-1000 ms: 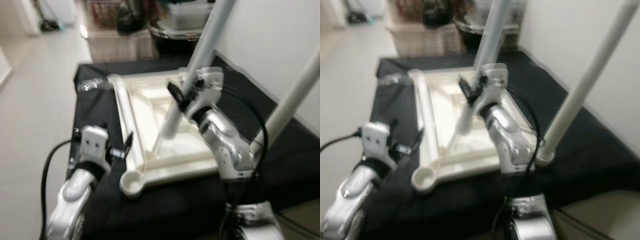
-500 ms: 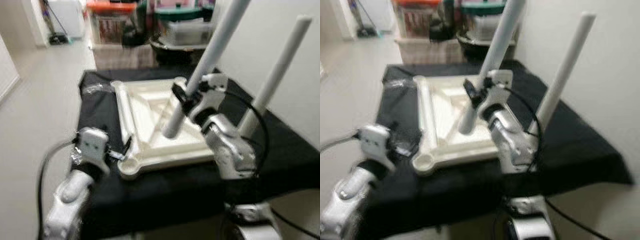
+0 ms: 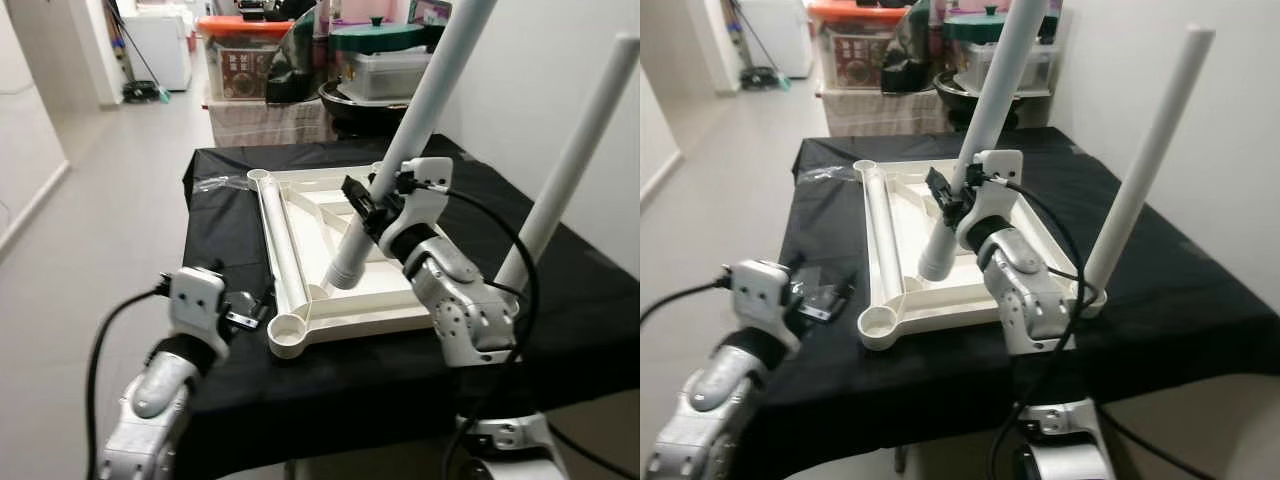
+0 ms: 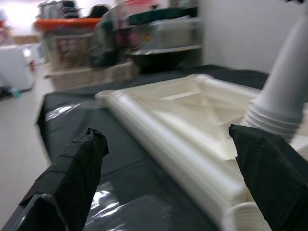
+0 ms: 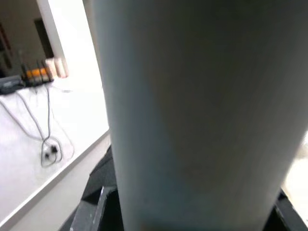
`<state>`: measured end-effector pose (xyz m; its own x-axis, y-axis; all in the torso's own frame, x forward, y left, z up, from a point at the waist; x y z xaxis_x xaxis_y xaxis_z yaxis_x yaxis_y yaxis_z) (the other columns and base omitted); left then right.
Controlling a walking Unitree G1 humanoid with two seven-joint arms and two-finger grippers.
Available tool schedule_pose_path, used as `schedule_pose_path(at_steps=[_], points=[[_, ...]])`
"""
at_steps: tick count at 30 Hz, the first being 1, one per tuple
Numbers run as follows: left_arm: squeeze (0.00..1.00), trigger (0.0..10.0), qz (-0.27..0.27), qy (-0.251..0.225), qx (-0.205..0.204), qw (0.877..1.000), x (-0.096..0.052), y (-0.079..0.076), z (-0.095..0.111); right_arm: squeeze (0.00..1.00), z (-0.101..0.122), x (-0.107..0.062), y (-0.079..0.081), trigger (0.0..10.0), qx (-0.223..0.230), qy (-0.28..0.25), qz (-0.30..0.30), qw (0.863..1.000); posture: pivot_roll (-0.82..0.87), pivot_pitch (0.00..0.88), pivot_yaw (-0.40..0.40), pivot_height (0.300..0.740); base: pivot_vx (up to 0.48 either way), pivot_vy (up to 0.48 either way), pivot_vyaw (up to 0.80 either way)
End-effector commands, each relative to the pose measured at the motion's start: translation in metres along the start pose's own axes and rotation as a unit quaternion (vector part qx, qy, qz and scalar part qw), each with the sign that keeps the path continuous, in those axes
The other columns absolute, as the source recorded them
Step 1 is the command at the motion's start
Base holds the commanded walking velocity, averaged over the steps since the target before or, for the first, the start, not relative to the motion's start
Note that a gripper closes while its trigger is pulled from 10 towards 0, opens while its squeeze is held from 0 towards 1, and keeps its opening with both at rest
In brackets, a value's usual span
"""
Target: Building children table
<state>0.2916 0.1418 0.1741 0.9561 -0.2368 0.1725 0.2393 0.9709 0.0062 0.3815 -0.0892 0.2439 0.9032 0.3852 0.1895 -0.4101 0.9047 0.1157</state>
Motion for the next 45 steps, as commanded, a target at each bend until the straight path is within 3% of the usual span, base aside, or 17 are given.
schedule_pose_path(at_steps=[1, 10, 19, 31, 37, 40, 45], points=[[0.0, 10.0, 0.004, 0.0, 0.001, 1.0, 0.001, 0.001, 0.0, 0.0, 0.005, 0.0, 0.0, 10.0, -0.002, -0.005, 0.006, 1.0, 0.12, 0.0, -0.076, 0.74, 0.0, 0.0, 0.0], [0.0, 10.0, 0.011, 0.006, -0.008, 1.0, 0.0, 0.004, -0.002, 0.0, 0.005, 0.0, -0.002, 10.0, -0.01, -0.003, 0.01, 1.0, 0.12, 0.0, -0.078, 0.74, 0.0, 0.0, 0.0], [0.0, 10.0, 0.002, 0.007, -0.007, 1.0, 0.0, 0.002, -0.002, 0.0, 0.004, 0.0, 0.0, 10.0, -0.009, -0.001, 0.013, 1.0, 0.12, 0.0, -0.078, 0.74, 0.0, 0.48, 0.0], [0.0, 10.0, -0.003, 0.015, -0.001, 1.0, -0.001, 0.0, -0.005, 0.0, 0.006, 0.001, 0.0, 10.0, -0.014, -0.002, 0.019, 1.0, 0.12, 0.0, -0.079, 0.74, 0.0, 0.0, 0.0], [0.0, 10.0, -0.007, 0.024, -0.004, 1.0, -0.004, -0.002, -0.01, 0.0, 0.013, -0.002, -0.008, 10.0, -0.056, -0.001, 0.041, 0.998, 0.12, 0.0, -0.081, 0.74, 0.0, 0.0, 0.0], [0.0, 10.0, -0.017, 0.03, -0.004, 0.999, -0.006, -0.004, -0.013, 0.0, 0.022, -0.017, -0.011, 10.0, -0.077, 0.006, 0.135, 0.988, 0.11, 0.0, -0.08, 0.74, 0.0, 0.0, 0.0], [0.0, 10.0, -0.022, 0.033, -0.01, 0.999, -0.007, -0.005, -0.015, 0.0, 0.026, -0.029, -0.013, 10.0, -0.097, 0.018, 0.198, 0.975, 0.11, 0.0, -0.082, 0.74, 0.0, 0.0, 0.0]])
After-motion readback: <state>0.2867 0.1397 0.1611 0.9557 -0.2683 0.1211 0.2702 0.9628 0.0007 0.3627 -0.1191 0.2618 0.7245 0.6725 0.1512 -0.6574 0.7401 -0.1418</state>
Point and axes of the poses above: a point about 5 cm out from each wrist's last joint towards the gripper, its own x axis pointing out of the wrist towards the gripper, its own z axis along the axis of the wrist's last joint, y = z × x, the point moved 4 cm from there along x, pointing out of the wrist towards the gripper, and after that the axes turned 3 degrees about -x, right-handed, at the moved point
